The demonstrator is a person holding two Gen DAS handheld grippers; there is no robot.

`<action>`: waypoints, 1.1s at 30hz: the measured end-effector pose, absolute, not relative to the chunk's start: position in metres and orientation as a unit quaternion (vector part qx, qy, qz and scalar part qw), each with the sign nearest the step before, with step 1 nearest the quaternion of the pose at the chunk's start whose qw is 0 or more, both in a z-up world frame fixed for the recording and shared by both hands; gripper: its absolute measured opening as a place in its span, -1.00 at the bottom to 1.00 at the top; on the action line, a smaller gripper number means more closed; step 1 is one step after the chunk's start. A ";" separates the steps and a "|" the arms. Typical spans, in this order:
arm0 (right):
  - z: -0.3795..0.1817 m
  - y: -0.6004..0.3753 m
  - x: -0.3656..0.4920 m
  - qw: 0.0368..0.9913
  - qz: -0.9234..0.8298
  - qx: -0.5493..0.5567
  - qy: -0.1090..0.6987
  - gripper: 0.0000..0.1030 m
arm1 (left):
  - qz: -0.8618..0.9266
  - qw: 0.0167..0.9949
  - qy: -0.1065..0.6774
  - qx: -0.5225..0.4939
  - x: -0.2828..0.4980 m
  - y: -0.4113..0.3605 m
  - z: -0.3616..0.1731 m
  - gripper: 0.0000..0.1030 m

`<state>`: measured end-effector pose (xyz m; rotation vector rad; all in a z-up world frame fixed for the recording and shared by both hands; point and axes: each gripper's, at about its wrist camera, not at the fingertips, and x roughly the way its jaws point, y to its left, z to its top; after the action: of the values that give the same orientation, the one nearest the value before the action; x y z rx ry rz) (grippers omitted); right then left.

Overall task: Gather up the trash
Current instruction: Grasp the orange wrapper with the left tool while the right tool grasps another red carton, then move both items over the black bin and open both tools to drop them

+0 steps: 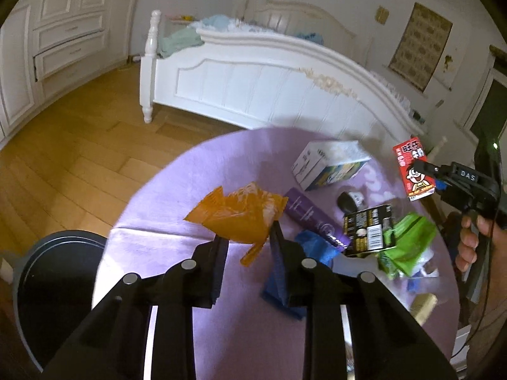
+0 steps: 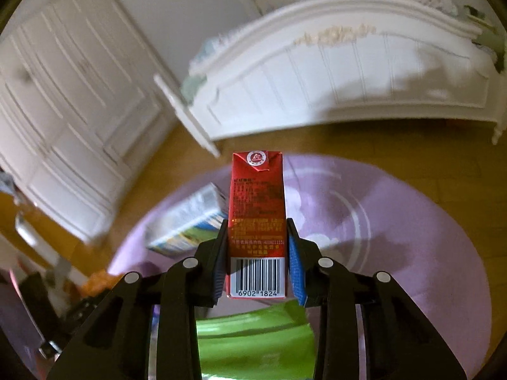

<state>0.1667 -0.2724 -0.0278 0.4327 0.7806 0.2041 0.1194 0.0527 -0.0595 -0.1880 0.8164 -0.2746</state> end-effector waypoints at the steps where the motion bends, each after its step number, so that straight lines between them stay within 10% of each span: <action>1: -0.021 -0.270 0.158 0.900 0.106 0.211 0.365 -0.35 | -0.133 0.906 0.391 -0.095 0.115 0.055 -0.056 -0.47; 33: -0.041 0.110 0.069 0.803 0.390 0.017 0.450 -0.35 | 0.042 0.907 0.371 -0.195 -0.012 0.247 -0.096 -0.46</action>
<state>0.0689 0.1104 -0.0410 0.0367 0.9649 0.8362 -0.0124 0.2470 -0.0957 -0.4017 0.7654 0.0864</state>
